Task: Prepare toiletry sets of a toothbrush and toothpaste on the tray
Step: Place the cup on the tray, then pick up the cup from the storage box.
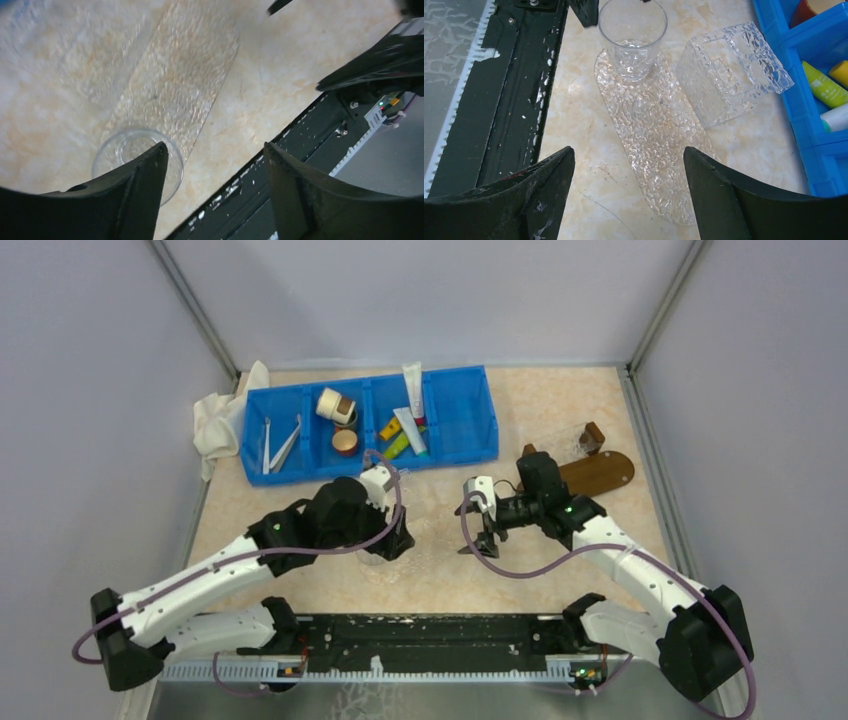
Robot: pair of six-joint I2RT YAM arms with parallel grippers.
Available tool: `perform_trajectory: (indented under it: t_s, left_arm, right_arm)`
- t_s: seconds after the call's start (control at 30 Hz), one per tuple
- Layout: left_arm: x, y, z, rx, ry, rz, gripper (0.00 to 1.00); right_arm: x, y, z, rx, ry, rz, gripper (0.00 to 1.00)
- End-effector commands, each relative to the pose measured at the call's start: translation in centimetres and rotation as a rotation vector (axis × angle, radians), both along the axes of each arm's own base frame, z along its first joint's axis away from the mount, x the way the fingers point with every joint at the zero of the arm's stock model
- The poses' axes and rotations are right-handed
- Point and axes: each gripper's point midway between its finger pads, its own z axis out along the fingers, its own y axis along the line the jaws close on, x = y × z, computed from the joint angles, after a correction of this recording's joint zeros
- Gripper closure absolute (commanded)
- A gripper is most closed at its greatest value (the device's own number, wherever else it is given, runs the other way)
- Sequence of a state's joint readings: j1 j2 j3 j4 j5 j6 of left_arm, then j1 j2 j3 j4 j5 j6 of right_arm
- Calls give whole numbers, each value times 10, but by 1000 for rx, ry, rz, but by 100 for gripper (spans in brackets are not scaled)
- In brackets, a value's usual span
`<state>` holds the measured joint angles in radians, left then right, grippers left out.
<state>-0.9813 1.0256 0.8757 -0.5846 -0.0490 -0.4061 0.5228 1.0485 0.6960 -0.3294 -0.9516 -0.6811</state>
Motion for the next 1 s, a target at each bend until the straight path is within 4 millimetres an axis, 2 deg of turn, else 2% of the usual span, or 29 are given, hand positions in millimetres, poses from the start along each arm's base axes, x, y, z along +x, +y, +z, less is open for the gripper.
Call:
perform_trajectory:
  t_s: [0.0, 0.13, 0.3, 0.5, 0.73, 0.83, 0.87, 0.97]
  left_arm:
    - [22, -15, 63, -221, -258, -12, 20]
    - [46, -10, 94, -309, -477, 16, 1]
    - [89, 5, 116, -399, -573, 115, 1]
    - [149, 35, 114, -485, -540, 233, 1]
    - [220, 58, 127, -739, -446, 298, 1]
    - [260, 74, 123, -743, -406, 325, 2]
    - [274, 79, 129, -743, -400, 324, 3]
    - [314, 103, 118, -699, -348, 371, 9]
  right_arm:
    - [8, 3, 32, 62, -95, 14, 20]
    - [8, 1, 35, 68, -100, 9, 20]
    - [9, -1, 39, 76, -108, 2, 20]
    - [10, -2, 40, 73, -113, -5, 20]
    - [13, -3, 39, 66, -118, -16, 20]
    - [14, -3, 40, 64, -120, -21, 20]
    - [14, -3, 40, 64, -120, -21, 20]
    - [14, -3, 39, 63, -118, -20, 20]
